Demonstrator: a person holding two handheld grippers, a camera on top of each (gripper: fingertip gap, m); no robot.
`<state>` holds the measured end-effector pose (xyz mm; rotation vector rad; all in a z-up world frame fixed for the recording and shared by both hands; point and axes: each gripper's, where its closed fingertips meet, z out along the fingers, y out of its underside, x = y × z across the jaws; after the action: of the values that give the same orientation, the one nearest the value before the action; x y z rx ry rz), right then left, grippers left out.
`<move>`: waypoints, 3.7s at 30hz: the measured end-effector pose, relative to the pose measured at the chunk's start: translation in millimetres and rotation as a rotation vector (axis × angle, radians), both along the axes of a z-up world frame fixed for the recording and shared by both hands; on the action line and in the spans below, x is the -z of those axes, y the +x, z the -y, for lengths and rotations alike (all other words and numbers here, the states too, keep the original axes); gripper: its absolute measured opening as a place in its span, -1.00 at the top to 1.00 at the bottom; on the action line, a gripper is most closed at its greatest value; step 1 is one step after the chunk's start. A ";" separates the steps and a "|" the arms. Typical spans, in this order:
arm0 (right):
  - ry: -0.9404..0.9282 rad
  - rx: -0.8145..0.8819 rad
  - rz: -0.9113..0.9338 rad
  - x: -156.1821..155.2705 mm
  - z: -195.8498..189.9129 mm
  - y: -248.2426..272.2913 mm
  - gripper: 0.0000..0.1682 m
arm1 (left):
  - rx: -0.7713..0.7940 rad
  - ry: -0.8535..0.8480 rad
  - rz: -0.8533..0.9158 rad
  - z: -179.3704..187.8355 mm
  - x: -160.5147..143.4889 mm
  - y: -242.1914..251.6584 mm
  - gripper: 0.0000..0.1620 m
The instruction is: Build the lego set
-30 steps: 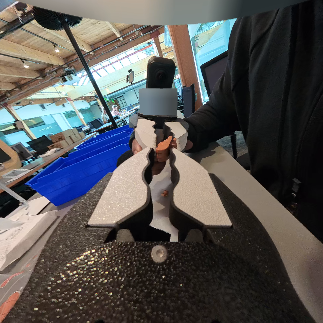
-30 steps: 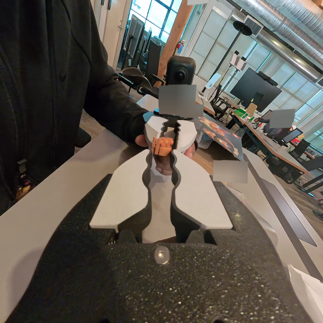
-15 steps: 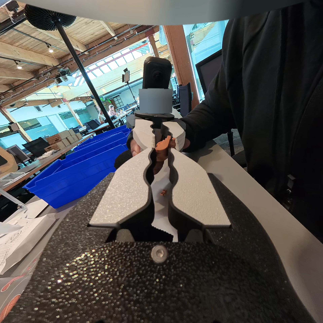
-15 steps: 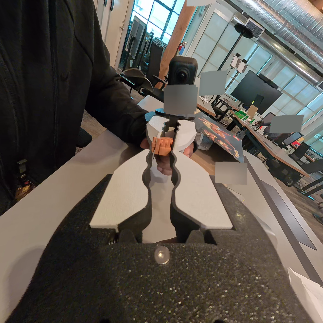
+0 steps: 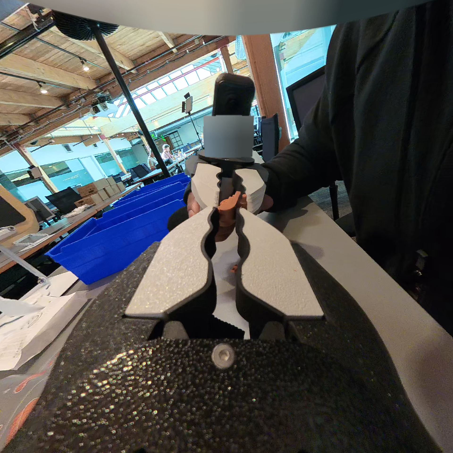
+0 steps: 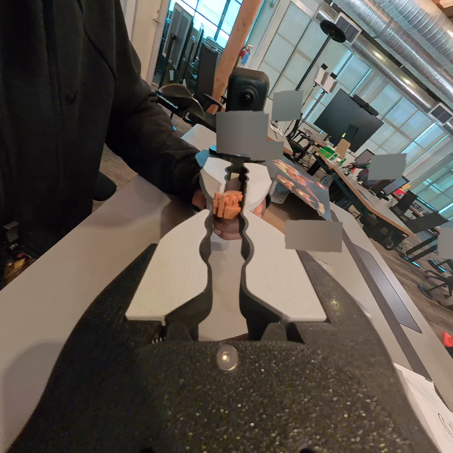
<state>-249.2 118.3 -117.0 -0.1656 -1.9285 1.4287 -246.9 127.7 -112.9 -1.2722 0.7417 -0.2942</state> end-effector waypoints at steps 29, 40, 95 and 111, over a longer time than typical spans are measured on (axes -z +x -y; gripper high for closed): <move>-0.095 0.070 -0.122 -11.0 -4.4 -2.2 0.77 | -0.021 0.056 0.078 -2.6 -9.0 -2.7 0.83; -0.044 0.066 -0.130 -5.6 -3.0 -1.7 0.79 | -0.033 0.048 0.008 -2.8 -5.2 1.0 0.82; -0.077 0.125 -0.020 2.3 -10.1 -9.9 0.75 | -0.135 0.001 -0.098 -11.9 10.1 -10.5 0.84; -0.112 0.131 0.081 12.3 -11.5 -11.4 0.75 | -0.151 0.012 -0.152 -13.9 15.1 -10.6 0.84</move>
<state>-260.6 129.8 -129.3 -0.4006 -1.8658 1.4621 -257.6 141.6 -128.0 -1.3415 0.7703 -0.0704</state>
